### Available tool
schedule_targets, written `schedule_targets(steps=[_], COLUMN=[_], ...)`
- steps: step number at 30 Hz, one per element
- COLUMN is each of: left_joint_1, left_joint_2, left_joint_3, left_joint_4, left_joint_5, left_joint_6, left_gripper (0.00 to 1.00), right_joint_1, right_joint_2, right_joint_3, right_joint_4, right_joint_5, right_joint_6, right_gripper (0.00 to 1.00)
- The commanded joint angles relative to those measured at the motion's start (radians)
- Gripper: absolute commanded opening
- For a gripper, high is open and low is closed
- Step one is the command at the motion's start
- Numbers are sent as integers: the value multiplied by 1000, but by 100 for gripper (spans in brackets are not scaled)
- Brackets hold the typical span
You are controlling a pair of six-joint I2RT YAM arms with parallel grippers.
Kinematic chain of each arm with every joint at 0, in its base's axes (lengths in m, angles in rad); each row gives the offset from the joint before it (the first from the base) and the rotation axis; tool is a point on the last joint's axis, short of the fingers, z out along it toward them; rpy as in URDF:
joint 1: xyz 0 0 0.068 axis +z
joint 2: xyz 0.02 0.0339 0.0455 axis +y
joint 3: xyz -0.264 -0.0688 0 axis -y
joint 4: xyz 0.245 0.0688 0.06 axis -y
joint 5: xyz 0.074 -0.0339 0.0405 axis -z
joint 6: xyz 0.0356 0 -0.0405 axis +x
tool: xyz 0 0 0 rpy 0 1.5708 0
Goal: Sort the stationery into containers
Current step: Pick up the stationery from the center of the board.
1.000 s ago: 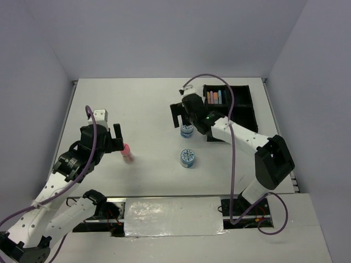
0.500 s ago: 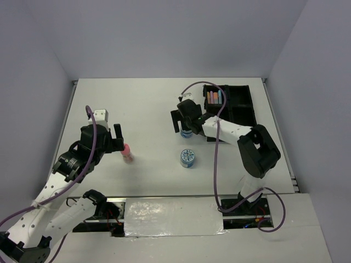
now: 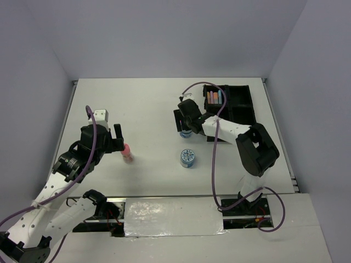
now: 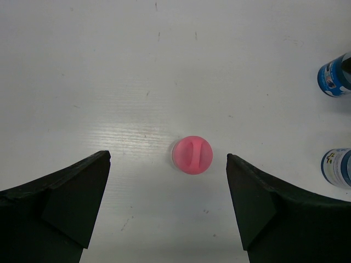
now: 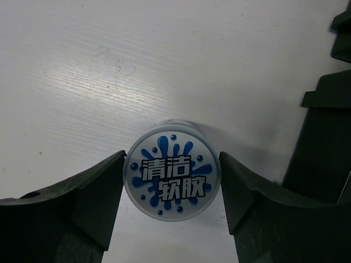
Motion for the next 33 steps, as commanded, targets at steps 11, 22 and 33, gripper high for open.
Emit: schedule_targets(steps=[11, 22, 33], left_joint_1=[5, 5, 5], left_joint_2=[-16, -18, -36], left_joint_3=[27, 27, 27], left_joint_4=[26, 27, 30], left_joint_5=[10, 14, 16], left_joint_6=[10, 12, 14], left_gripper=[99, 99, 99], right_joint_1=[-3, -18, -296], right_joint_2=[8, -140, -312], right_joint_3=[-1, -32, 34], right_joint_4=[9, 41, -54], right_joint_5=[-10, -111, -205], right_joint_6=[1, -22, -80], right_gripper=[78, 0, 0])
